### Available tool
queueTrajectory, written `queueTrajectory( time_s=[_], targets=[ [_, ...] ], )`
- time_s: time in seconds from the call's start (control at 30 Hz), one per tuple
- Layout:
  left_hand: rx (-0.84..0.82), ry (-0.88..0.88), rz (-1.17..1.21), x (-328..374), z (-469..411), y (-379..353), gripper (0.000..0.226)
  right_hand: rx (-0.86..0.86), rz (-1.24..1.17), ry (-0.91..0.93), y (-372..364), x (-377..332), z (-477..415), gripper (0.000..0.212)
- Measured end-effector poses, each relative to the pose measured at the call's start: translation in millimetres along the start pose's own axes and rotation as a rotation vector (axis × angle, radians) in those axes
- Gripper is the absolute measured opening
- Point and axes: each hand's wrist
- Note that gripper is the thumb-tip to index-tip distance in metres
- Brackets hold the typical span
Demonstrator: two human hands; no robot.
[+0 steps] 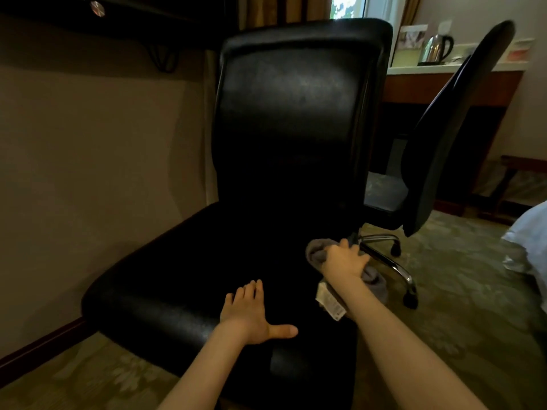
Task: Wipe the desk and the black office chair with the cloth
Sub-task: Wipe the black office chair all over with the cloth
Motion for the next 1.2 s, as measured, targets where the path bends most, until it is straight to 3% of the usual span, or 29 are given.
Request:
queueTrajectory(
  time_s=[0.2, 0.4, 0.47, 0.6, 0.67, 0.73, 0.87, 1.1, 1.2],
  targets=[
    [-0.039, 0.016, -0.012, 1.8, 2.0, 3.8, 0.116, 0.095, 0.191, -0.198, 11.9, 8.9, -11.2, 0.033],
    [-0.147, 0.027, -0.111, 4.8, -6.3, 21.0, 0.113, 0.130, 0.068, 0.046, 22.9, -16.1, -20.0, 0.035],
    [-0.162, 0.022, -0.138, 4.2, -19.1, 41.2, 0.098, 0.098, 0.085, 0.107, 12.4, -32.6, -23.9, 0.038],
    [0.033, -0.047, -0.060, -7.5, -61.3, 80.2, 0.046, 0.009, 0.051, 0.114, -10.8, -37.7, -36.9, 0.042],
    [0.072, -0.056, -0.083, -9.2, -86.9, 86.5, 0.038, 0.010, -0.009, 0.099, -12.6, -33.2, -45.1, 0.042],
    [0.070, -0.036, -0.129, -6.1, -112.3, 81.0, 0.047, 0.018, -0.062, 0.087, -17.8, -30.0, -55.4, 0.039],
    [-0.044, 0.083, -0.197, -2.9, -150.3, 59.7, 0.088, 0.069, -0.065, 0.046, -26.8, -28.5, -69.4, 0.038],
    [-0.065, 0.048, -0.262, -8.1, -159.9, 53.4, 0.080, -0.017, -0.112, 0.056, -18.8, -21.8, -85.3, 0.015],
    [-0.099, 0.029, -0.292, -13.4, -164.0, 51.9, 0.082, -0.059, -0.107, 0.085, -15.7, -23.7, -82.3, 0.025]
  ],
)
Point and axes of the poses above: each hand's wrist, its own z-axis away from the middle knuckle, its own y-axis out of the back of the hand, x = y × z, and after that the axes turned 6 degrees about -y, right-handed
